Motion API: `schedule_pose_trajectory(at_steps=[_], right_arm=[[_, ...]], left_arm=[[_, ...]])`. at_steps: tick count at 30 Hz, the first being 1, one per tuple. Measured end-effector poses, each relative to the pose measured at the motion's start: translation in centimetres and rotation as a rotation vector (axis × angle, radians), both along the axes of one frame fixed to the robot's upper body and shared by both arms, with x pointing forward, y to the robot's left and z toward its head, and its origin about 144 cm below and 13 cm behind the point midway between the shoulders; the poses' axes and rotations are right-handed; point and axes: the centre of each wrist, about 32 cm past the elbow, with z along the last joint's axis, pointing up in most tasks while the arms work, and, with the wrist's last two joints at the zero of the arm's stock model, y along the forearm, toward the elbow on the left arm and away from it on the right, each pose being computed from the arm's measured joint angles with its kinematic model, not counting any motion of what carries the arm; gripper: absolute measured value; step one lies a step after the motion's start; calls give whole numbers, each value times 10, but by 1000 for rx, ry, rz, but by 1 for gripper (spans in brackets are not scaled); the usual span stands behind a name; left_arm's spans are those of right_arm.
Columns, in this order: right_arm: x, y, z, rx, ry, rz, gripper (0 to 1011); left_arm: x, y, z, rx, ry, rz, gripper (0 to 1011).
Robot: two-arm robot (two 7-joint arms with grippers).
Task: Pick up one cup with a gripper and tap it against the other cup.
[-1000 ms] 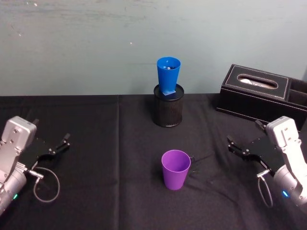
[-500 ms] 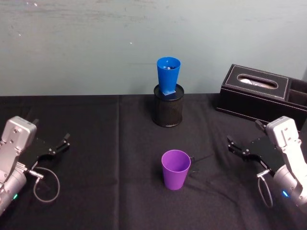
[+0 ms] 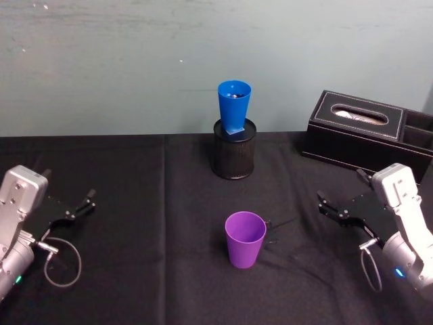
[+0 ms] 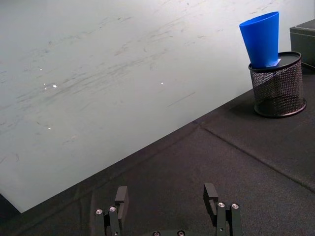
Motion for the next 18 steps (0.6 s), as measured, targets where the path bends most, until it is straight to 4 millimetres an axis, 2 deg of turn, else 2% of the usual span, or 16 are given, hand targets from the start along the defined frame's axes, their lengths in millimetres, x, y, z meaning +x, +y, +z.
schedule_pose_trajectory(at_steps=[11, 18], right_arm=[[0, 0, 0, 1, -3, 1, 1002], [-3, -6, 10, 35, -21, 51, 1002]], left_arm=[[0, 0, 0, 0, 0, 0, 1000], [0, 0, 0, 0, 0, 0, 1000]])
